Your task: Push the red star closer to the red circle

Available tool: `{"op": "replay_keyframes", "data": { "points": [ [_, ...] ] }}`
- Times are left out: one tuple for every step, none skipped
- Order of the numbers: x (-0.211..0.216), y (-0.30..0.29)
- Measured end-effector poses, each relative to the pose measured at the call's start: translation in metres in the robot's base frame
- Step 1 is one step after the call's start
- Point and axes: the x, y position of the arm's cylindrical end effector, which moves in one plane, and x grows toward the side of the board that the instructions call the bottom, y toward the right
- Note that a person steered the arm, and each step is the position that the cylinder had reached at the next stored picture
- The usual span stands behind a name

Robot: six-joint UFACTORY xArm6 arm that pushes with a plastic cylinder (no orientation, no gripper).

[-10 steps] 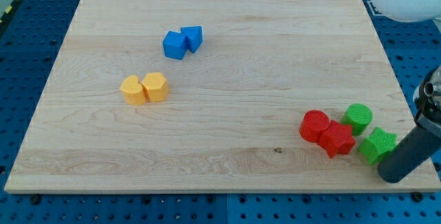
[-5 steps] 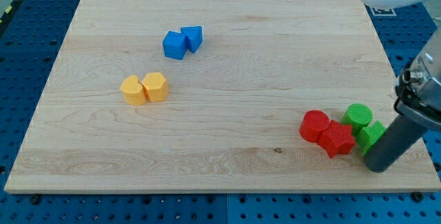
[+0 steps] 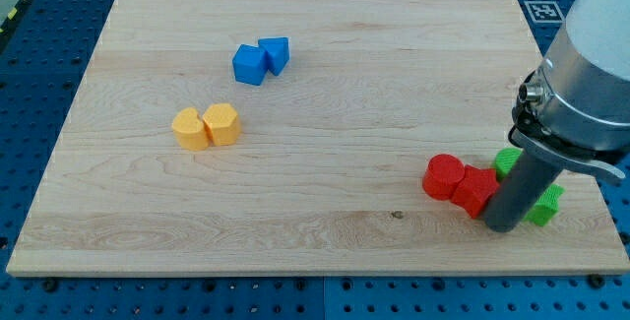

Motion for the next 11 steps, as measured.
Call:
{"op": "replay_keyframes", "data": {
  "points": [
    [-0.015, -0.001],
    [-0.019, -0.007],
    [-0.019, -0.025],
    [-0.021, -0.051],
    [-0.030, -0.059],
    [-0.032, -0.059],
    [-0.027, -0.051],
    [-0.019, -0.034],
    [-0.022, -0.033],
    [-0.026, -0.033],
    [-0.034, -0.033]
  ]
}}
